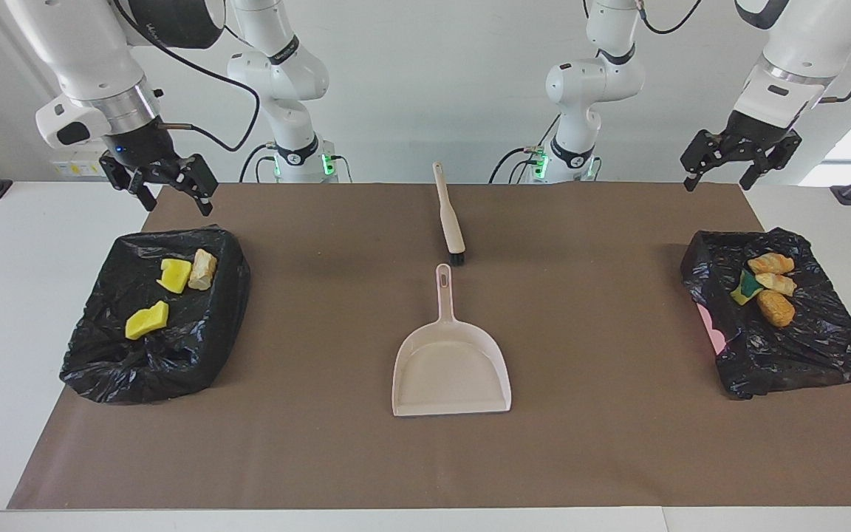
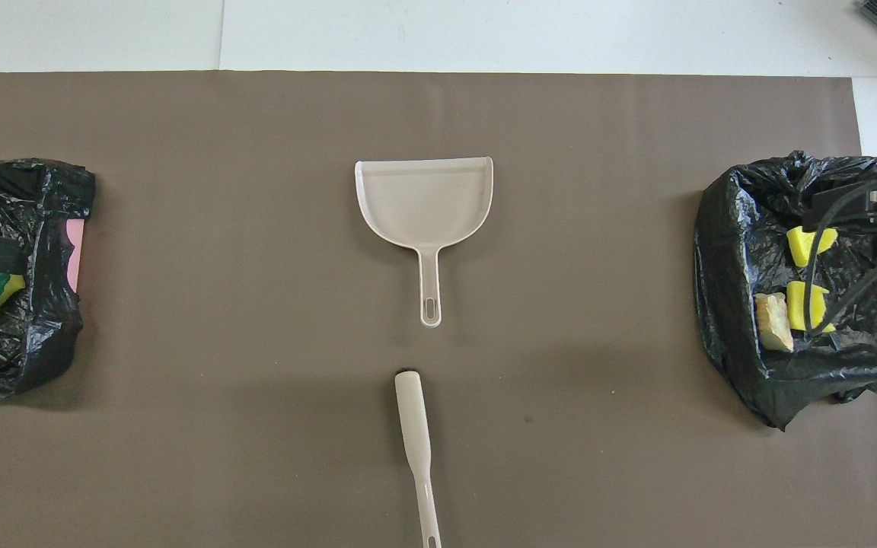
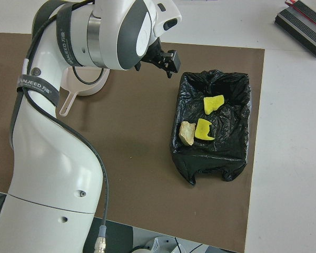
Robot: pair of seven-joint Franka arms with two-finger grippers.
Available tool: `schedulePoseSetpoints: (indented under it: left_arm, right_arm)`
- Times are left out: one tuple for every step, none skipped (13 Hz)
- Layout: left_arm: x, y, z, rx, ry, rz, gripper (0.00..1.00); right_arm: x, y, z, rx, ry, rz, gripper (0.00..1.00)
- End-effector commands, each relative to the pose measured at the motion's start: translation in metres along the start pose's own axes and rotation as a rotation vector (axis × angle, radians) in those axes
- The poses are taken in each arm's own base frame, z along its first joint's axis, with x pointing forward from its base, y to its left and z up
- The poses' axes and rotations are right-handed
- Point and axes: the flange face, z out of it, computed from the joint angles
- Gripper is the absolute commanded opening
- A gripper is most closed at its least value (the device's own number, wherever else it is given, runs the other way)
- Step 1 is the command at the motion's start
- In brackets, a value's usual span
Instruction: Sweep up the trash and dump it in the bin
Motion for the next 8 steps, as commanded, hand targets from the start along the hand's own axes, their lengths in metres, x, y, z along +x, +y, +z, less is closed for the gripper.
schedulePoseSetpoints:
  left_arm:
    - [0.002,-0.017,-0.012,-0.026,0.003,-0.036,1.0]
    - [0.0,-0.02,-0.013,-0.024,0.004,-0.035,1.0]
    - [0.0,-0.021,-0.012,-0.024,0.005,-0.035,1.0]
    - [0.0,-0.023,-0.012,-0.024,0.003,-0.038,1.0]
    - [0.0,-0.014,-0.012,-0.023,0.001,-0.026,1.0]
    - [0.0,-0.014,-0.012,-0.022,0.003,-0.03,1.0]
    - [0.0,-0.007,-0.012,-0.022,0.002,-0.021,1.0]
    - [0.0,-0.009,-0.012,-0.021,0.004,-0.025,1.0]
  right_arm:
    - [-0.004,-0.002,0.0,0.001,-0.005,0.01,1.0]
    - [-0.004,-0.002,0.0,0.001,-0.005,0.01,1.0]
    - [-0.004,-0.002,0.0,0.001,-0.005,0.01,1.0]
    - [-0.004,-0.002,0.0,0.001,-0.005,0.01,1.0]
    - [-0.004,-0.001,0.0,0.0,-0.008,0.01,1.0]
    - [-0.004,-0.002,0.0,0.0,-0.007,0.01,1.0]
    - [-0.004,-0.001,0.0,0.0,-0.008,0.01,1.0]
    - [-0.004,-0.001,0.001,0.0,-0.01,0.01,1.0]
